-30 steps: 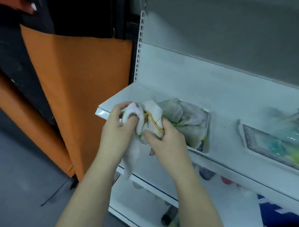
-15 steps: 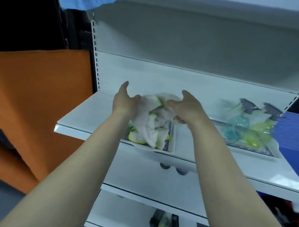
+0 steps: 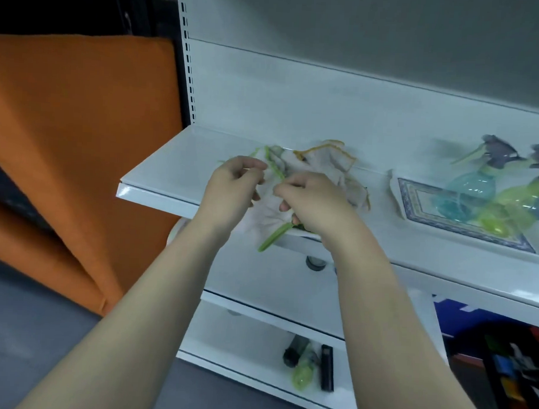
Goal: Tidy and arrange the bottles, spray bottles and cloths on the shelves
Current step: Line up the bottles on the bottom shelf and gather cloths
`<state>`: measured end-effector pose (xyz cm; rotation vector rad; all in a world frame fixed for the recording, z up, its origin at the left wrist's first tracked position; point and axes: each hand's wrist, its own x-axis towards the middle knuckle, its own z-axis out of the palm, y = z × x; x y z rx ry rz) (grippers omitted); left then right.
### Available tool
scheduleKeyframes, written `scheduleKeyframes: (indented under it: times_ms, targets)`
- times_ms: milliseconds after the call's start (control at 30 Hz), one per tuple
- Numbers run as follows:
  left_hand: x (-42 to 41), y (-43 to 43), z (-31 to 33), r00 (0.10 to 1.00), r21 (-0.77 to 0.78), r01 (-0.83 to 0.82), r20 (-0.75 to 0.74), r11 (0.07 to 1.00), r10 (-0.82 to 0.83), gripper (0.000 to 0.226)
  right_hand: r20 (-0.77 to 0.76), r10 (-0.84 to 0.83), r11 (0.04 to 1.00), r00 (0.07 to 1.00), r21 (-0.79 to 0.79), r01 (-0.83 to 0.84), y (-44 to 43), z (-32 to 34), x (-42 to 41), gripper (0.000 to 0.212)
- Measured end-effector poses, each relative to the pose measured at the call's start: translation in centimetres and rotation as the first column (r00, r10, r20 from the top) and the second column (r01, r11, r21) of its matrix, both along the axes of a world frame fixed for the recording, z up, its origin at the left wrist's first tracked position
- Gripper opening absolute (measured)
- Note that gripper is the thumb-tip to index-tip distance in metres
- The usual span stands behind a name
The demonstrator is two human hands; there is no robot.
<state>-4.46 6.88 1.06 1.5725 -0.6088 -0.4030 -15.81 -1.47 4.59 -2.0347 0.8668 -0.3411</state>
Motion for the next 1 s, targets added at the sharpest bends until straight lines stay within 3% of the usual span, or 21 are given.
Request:
scheduleKeyframes:
  times_ms: [200,400,800,1000]
  targets:
    - [0.2,3.1,-3.7,0.997,0.013,-0.047,-0.062,0.999,0.047,0.022,-0.024,0.117,0.991,0.993,0.072,-0.115,3.4,-3.7,1.2,0.018]
    - [0.1,6.9,-9.4,0.97,0.028,-0.197,-0.142,0.98,0.199,0.019,-0.074,0.248,0.959,0.966,0.159,-0.234,6.5,-9.7,2.6,0.016]
    - [-3.2,8.1,-30.5,0.895,0.166,-0.317,-0.273,0.934,0.352,0.019,-0.372,0.367,0.904,0.853,0.361,-0.231,6.2,-32.3,0.1,0.021]
    - [-5.5,6.8,-42.7,0.908,0.24,-0.25,-0.28,0.938,0.313,0.02,-0.457,0.368,0.898,0.81,0.401,-0.183,4.7,-45.9,-2.5,0.022]
